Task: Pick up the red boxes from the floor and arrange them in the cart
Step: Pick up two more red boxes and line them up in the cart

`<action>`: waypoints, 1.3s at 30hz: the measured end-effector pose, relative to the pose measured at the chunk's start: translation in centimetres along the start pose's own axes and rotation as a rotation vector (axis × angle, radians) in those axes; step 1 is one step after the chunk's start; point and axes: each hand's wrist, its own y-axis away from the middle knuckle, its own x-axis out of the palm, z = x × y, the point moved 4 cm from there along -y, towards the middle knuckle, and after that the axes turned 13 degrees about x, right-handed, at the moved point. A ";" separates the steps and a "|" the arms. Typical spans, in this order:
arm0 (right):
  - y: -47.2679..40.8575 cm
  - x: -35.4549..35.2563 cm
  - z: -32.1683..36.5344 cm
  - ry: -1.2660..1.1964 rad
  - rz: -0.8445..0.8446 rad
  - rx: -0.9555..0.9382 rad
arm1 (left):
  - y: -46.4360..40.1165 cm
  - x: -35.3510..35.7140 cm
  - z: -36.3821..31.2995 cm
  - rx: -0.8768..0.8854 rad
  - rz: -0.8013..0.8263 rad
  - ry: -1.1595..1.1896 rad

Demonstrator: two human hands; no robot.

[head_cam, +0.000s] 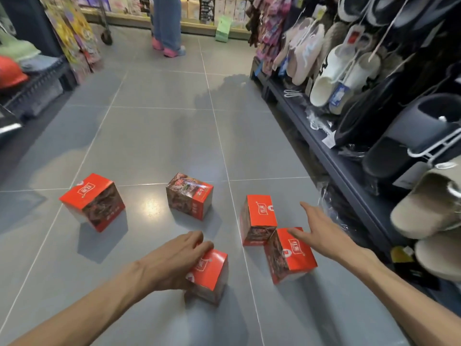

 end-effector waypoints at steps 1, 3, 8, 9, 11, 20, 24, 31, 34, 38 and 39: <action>-0.1 0.5 -0.2 -0.025 0.027 0.045 | 0.4 -0.1 0.2 -0.019 -0.015 -0.003; -0.4 2.1 -0.4 -0.077 0.074 0.130 | 1.3 -0.2 0.5 -0.063 -0.043 -0.011; 0.0 6.4 -0.2 -0.110 0.123 0.297 | 3.4 0.4 1.1 -0.139 -0.071 -0.018; 0.2 7.1 -0.1 -0.107 0.125 0.317 | 3.8 0.5 1.2 -0.163 -0.073 0.004; 0.5 8.0 0.2 -0.083 0.112 0.335 | 4.6 0.5 1.2 -0.203 -0.080 0.037; 0.2 7.5 -0.6 -0.060 0.082 0.211 | 4.5 0.2 2.9 -0.233 -0.100 0.043; 1.4 2.7 -0.5 -0.062 0.062 0.104 | 3.9 -3.5 3.6 -0.225 -0.140 0.036; 6.6 -12.9 5.4 0.012 0.079 -0.112 | 6.6 -18.9 1.5 -0.317 -0.143 0.020; 8.9 -21.5 9.6 0.027 0.074 -0.210 | 9.1 -28.4 0.3 -0.361 -0.151 0.011; 13.5 -35.4 16.5 0.046 0.115 -0.348 | 13.5 -42.3 -2.3 -0.468 -0.177 0.029; 15.0 -39.1 18.4 0.043 0.128 -0.373 | 14.8 -46.0 -3.3 -0.487 -0.188 0.047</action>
